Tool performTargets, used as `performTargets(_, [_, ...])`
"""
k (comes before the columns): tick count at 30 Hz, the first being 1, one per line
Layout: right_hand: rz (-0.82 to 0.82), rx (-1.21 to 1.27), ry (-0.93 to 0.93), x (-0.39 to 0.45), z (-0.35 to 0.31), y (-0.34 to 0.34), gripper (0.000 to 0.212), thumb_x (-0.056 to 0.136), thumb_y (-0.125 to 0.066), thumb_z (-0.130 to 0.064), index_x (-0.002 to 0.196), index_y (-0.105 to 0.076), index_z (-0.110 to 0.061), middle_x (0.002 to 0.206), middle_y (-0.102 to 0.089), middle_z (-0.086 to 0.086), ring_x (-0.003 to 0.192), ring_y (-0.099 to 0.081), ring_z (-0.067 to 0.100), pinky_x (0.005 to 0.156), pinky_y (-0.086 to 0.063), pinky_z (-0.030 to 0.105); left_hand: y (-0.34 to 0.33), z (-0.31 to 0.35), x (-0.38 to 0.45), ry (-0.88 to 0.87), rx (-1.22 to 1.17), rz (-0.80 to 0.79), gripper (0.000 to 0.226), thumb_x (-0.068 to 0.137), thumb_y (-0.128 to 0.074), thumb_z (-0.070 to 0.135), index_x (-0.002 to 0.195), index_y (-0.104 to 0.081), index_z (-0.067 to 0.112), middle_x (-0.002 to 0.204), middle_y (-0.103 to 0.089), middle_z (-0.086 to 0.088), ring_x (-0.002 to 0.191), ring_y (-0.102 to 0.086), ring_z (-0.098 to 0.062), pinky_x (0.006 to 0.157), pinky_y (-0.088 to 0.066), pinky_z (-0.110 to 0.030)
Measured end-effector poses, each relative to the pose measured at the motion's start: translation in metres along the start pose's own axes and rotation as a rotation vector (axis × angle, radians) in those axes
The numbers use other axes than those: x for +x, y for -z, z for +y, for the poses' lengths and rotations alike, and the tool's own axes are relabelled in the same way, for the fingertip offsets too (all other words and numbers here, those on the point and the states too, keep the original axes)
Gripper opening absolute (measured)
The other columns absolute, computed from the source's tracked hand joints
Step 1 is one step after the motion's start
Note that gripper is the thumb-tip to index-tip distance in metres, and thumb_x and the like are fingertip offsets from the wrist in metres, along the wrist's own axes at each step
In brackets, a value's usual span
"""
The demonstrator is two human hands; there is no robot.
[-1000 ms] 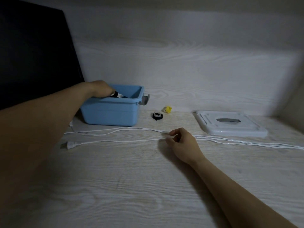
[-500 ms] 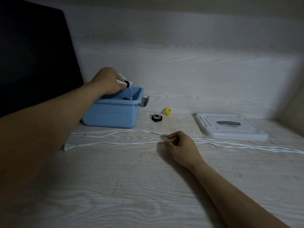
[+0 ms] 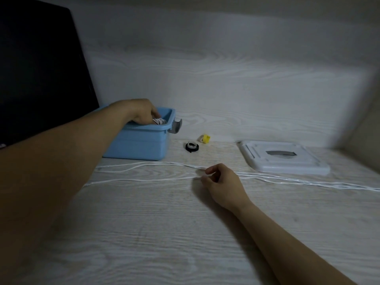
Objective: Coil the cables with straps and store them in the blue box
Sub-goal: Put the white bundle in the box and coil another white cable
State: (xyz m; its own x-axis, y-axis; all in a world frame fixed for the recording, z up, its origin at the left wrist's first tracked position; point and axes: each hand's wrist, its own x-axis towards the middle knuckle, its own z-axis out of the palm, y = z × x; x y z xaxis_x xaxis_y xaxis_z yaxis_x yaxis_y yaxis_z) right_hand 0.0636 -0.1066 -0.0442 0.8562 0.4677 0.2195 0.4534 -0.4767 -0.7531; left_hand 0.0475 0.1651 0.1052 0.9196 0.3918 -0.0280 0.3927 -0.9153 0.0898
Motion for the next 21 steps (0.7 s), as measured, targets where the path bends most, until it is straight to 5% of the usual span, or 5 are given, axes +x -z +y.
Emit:
performTargets(5, [0.002, -0.022, -0.004, 0.000, -0.001, 0.000, 0.019, 0.092, -0.065, -0.033, 0.104, -0.060, -0.020, 0.083, -0.062, -0.004, 0.073, -0.057, 0.010, 0.059, -0.040, 0.021, -0.002, 0.001, 0.010, 0.073, 0.149, -0.198, 0.049, 0.099, -0.053, 0.038, 0.143, -0.048, 0.019, 0.146, -0.047, -0.008, 0.125, -0.051, -0.028, 0.106, -0.041, -0.040])
performTargets(9, [-0.007, -0.007, -0.004, 0.000, -0.001, 0.001, 0.019, 0.092, -0.065, -0.032, 0.105, -0.060, -0.019, 0.083, -0.063, -0.003, 0.072, -0.057, 0.009, 0.059, -0.040, 0.020, -0.013, -0.010, 0.012, 0.096, -0.156, -0.126, 0.046, 0.099, -0.052, 0.035, 0.138, -0.051, 0.011, 0.141, -0.052, -0.012, 0.118, -0.055, -0.029, 0.104, -0.043, -0.040])
performTargets(14, [-0.015, -0.045, 0.023, -0.002, -0.002, 0.002, 0.018, 0.092, -0.065, -0.030, 0.106, -0.062, -0.019, 0.081, -0.065, -0.001, 0.072, -0.058, 0.009, 0.058, -0.041, 0.017, -0.035, -0.002, -0.020, -0.130, -0.530, 0.915, 0.029, 0.086, -0.050, 0.004, 0.112, -0.062, 0.006, 0.118, -0.061, -0.013, 0.114, -0.053, -0.028, 0.096, -0.037, -0.028])
performTargets(16, [-0.021, -0.080, 0.051, -0.003, -0.003, 0.004, 0.016, 0.092, -0.064, -0.026, 0.106, -0.064, -0.019, 0.082, -0.064, 0.000, 0.070, -0.057, 0.008, 0.056, -0.038, 0.012, -0.047, 0.007, -0.051, -0.314, -0.525, 1.107, 0.022, 0.080, -0.048, -0.001, 0.088, -0.067, 0.006, 0.093, -0.063, -0.011, 0.093, -0.055, -0.021, 0.083, -0.039, -0.027])
performTargets(21, [-0.001, -0.235, 0.109, 0.003, 0.000, 0.016, 0.032, 0.088, -0.067, -0.019, 0.120, -0.065, -0.017, 0.112, -0.053, 0.010, 0.097, -0.056, 0.024, 0.092, -0.043, 0.025, -0.113, 0.023, -0.101, -0.437, -0.541, 0.597, 0.030, 0.084, -0.052, -0.005, 0.098, -0.071, 0.014, 0.097, -0.057, 0.003, 0.088, -0.054, -0.008, 0.080, -0.041, -0.019])
